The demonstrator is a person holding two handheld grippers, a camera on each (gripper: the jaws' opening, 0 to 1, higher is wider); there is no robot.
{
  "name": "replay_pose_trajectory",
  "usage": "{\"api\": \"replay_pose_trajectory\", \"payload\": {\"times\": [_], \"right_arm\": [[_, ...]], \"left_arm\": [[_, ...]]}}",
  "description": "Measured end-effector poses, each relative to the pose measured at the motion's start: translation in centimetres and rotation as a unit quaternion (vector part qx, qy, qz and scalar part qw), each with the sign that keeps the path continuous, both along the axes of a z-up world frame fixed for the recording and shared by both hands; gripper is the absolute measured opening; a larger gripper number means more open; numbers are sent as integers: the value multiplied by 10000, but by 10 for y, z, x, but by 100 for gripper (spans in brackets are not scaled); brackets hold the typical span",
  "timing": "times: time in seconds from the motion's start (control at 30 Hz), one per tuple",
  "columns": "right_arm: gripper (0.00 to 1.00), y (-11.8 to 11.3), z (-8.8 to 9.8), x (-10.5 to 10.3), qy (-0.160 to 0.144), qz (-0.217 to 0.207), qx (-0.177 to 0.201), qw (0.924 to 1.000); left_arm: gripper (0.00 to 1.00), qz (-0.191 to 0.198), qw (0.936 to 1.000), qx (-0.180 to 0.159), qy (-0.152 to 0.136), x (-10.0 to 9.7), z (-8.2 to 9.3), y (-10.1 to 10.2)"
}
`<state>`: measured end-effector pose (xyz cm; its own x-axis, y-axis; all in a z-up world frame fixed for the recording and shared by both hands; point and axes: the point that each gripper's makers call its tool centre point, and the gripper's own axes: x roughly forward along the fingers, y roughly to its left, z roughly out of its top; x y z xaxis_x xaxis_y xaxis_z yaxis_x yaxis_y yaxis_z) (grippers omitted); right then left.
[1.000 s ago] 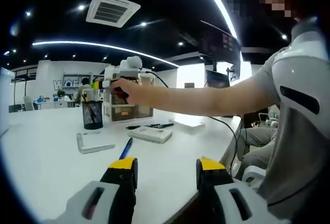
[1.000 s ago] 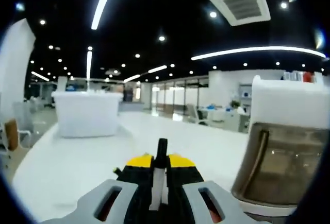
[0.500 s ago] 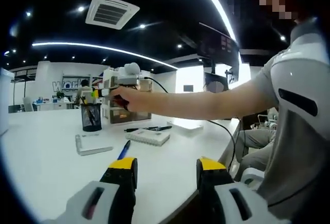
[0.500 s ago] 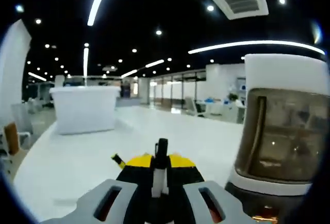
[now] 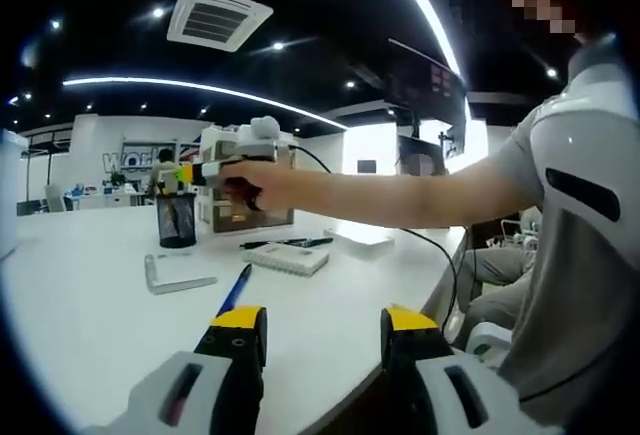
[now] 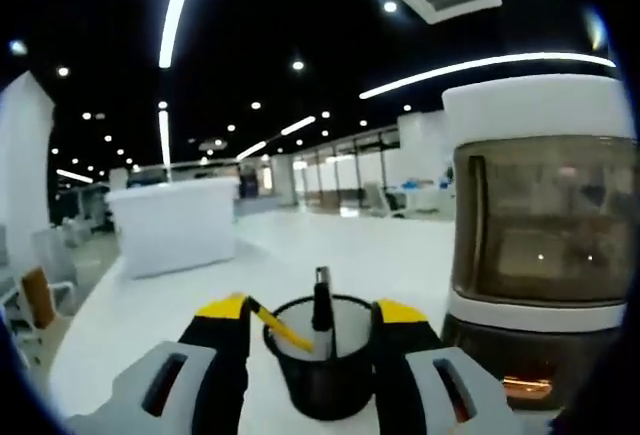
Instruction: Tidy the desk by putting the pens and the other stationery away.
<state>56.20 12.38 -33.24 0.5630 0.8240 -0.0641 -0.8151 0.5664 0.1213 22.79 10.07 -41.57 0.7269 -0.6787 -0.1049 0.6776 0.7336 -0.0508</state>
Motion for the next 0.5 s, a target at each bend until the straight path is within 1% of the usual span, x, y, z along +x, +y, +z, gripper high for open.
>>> {"api": "replay_pose_trajectory", "payload": {"times": [0.07, 0.17, 0.33, 0.37, 0.43, 0.5], "right_arm": [[45, -3, 2, -3, -5, -1, 37, 10000], [45, -11, 5, -13, 23, 95, 111, 9999], [47, -34, 10, -26, 98, 165, 276, 9994], [47, -39, 11, -32, 103, 193, 307, 9993], [45, -48, 11, -56, 152, 265, 388, 9988], [44, -57, 14, -69, 226, 382, 464, 9979]], "left_arm": [[46, -21, 10000, 34, -34, 0, 3, -2], [46, -57, 9999, 60, -70, 0, 5, -6], [46, -48, 9998, 177, -27, 1, 0, -11], [46, -71, 9999, 155, -11, 1, -1, -13], [46, -107, 9998, 139, 14, 1, -1, -17], [46, -136, 9998, 161, 45, 2, -2, -20]]}}
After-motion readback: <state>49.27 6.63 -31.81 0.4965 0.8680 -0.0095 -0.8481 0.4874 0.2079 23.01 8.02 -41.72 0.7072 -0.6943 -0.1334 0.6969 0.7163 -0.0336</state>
